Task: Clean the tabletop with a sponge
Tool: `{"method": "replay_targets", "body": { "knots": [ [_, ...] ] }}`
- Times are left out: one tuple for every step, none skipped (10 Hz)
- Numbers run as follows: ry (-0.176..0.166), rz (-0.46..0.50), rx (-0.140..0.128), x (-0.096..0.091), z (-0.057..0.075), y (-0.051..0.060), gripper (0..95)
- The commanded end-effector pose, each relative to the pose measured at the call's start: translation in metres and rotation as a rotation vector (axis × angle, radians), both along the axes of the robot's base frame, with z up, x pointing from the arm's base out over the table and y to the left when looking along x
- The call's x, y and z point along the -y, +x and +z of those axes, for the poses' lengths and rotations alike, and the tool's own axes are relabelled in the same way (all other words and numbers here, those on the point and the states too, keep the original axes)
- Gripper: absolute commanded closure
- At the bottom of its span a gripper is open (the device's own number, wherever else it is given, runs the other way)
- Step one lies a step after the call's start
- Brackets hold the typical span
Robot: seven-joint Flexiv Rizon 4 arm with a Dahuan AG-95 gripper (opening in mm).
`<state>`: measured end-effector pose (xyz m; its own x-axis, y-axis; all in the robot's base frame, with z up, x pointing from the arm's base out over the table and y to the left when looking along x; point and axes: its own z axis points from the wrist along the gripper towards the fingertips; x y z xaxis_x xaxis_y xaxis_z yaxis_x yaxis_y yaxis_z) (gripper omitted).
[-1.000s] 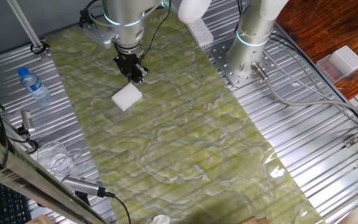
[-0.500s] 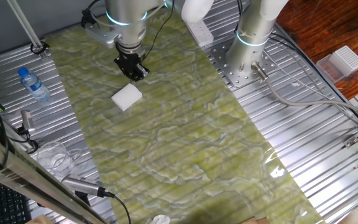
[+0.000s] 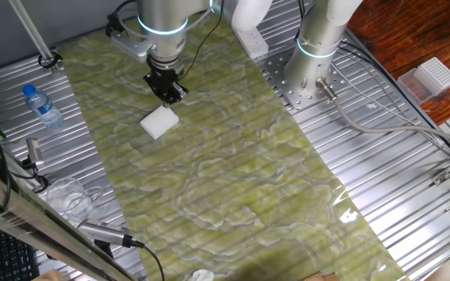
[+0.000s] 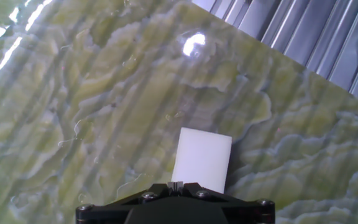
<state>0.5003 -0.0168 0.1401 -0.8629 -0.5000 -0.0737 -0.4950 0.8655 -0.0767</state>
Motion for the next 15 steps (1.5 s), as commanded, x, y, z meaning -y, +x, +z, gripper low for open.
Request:
{"method": "replay_targets", "body": {
  "knots": [
    [-0.016,0.041,0.025,0.002,0.002,-0.002,95.0],
    [-0.004,0.04,0.019,0.003,0.002,-0.002,95.0],
    [0.052,0.075,-0.012,0.003,0.002,-0.002,95.0],
    [0.069,0.093,-0.019,0.003,0.002,-0.002,95.0],
    [0.057,0.067,-0.007,0.003,0.002,-0.002,95.0],
    [0.022,0.026,-0.008,0.003,0.002,-0.002,95.0],
    [0.01,0.006,-0.009,0.003,0.002,-0.002,95.0],
    [0.014,-0.009,-0.008,0.004,0.001,-0.001,95.0],
    [0.015,-0.018,-0.009,0.005,0.001,0.003,95.0],
    [0.014,-0.023,-0.01,0.006,0.0,0.007,95.0],
    [0.013,-0.031,-0.01,0.008,0.0,0.01,95.0],
    [0.01,-0.039,-0.01,0.009,-0.001,0.011,95.0],
    [0.005,-0.045,-0.01,0.012,-0.003,0.013,95.0],
    [0.004,-0.045,-0.01,0.014,-0.005,0.014,95.0],
    [0.006,-0.052,-0.009,0.017,-0.008,0.015,95.0]
  ]
}}
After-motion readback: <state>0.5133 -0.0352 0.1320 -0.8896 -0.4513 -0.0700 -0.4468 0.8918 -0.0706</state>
